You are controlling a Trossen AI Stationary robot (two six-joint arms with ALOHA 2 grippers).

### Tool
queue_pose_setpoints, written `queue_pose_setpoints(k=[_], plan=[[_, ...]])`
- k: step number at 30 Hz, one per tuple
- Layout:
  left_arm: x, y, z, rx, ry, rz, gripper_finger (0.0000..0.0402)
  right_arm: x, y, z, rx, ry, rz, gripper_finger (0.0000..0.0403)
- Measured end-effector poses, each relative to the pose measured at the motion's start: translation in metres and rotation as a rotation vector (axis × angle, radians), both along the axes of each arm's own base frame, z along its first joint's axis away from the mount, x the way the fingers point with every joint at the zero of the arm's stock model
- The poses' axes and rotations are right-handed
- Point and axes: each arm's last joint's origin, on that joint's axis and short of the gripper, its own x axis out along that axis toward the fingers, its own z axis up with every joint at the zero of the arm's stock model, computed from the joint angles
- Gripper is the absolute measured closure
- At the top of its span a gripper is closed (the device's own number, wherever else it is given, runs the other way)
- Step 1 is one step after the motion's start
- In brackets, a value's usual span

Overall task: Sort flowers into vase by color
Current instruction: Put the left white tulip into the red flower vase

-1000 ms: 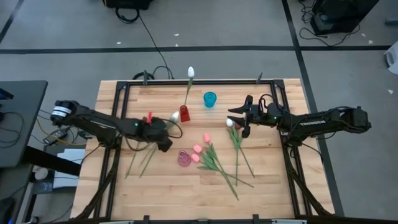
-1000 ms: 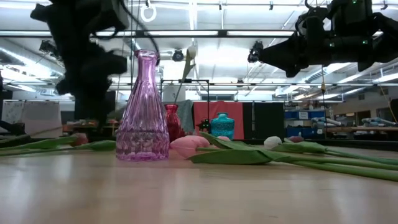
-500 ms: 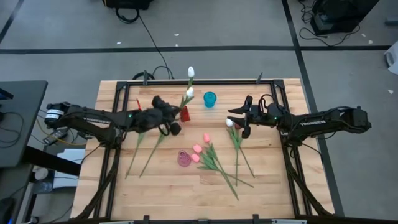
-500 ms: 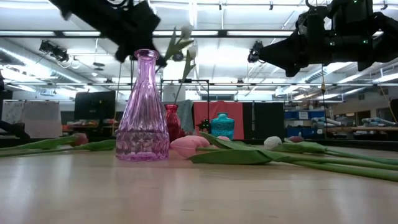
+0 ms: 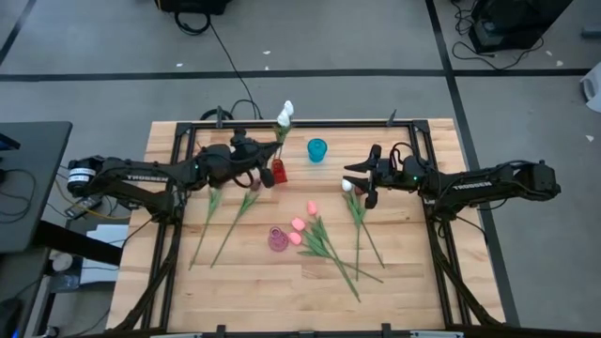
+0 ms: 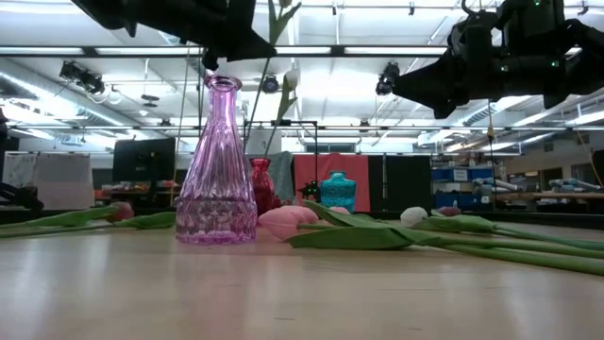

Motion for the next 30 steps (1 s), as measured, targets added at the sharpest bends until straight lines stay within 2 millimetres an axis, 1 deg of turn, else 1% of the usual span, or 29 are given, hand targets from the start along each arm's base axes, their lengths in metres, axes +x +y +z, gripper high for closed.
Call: queue_pose_setpoints(k=[5, 8, 10, 15, 20, 25, 27, 30], plan=[[-0.001, 0.005, 0.008, 0.035, -0.068, -0.012, 0.0396, 0.000, 0.000, 0.000, -0.008, 0.000, -0.005, 0.0249], [-0.001, 0.009, 0.008, 0.039, -0.077, 0.001, 0.0396, 0.000, 0.000, 0.000, -0.007, 0.000, 0.001, 0.0249], [0.002, 0.012, 0.004, 0.048, -0.062, 0.013, 0.0396, 0.000, 0.000, 0.000, -0.009, -0.001, 0.006, 0.0249], [0.017, 0.022, -0.009, 0.075, -0.052, 0.023, 0.0396, 0.000, 0.000, 0.001, -0.012, -0.008, 0.012, 0.0249], [0.026, 0.024, -0.022, 0.065, -0.021, 0.017, 0.0396, 0.000, 0.000, -0.001, -0.008, 0.008, 0.013, 0.0249], [0.027, 0.024, -0.032, 0.019, 0.050, 0.014, 0.0390, 0.000, 0.000, -0.001, -0.007, 0.011, 0.013, 0.0249], [0.025, 0.024, -0.033, 0.002, 0.081, 0.018, 0.0381, 0.000, 0.000, -0.001, -0.007, 0.011, 0.013, 0.0249], [0.022, 0.025, -0.038, -0.054, 0.125, 0.078, 0.0362, 0.000, 0.001, -0.002, -0.004, 0.017, 0.018, 0.0249]])
